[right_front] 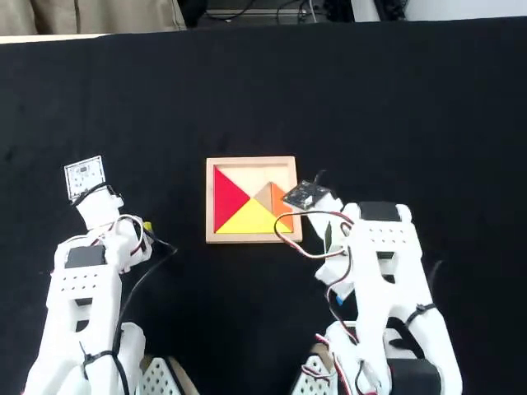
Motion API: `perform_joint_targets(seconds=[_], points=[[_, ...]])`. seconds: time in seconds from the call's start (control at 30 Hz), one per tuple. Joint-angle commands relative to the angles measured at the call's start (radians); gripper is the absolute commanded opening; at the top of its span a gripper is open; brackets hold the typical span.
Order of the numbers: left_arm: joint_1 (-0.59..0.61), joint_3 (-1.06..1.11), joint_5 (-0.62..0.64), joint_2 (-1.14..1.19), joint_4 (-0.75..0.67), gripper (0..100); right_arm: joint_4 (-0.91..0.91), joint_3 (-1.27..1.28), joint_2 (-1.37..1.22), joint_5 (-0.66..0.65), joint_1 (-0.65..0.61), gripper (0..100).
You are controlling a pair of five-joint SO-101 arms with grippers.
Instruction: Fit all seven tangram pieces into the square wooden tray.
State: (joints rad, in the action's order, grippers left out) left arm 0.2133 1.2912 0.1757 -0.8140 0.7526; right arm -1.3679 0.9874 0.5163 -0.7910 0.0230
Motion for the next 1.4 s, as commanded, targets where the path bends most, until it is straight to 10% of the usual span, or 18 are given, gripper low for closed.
perform_joint_targets(seconds=[0.0, 0.33, 0.93, 1.37], points=[[0.004, -0.004, -0.006, -0.009, -0.017, 19, 0.041, -0.002, -0.051, -0.006, -0.017, 1.1], [0.004, -0.002, -0.006, -0.009, -0.020, 19, 0.114, -0.202, -0.469, -0.069, 0.192, 1.1], [-0.016, -0.002, -0.006, -0.009, -0.025, 19, -0.106, -1.113, -1.098, -0.051, 0.135, 1.1], [-0.044, -0.001, -0.011, -0.009, -0.025, 19, -0.394, -1.142, -0.845, -0.144, 0.278, 1.1]])
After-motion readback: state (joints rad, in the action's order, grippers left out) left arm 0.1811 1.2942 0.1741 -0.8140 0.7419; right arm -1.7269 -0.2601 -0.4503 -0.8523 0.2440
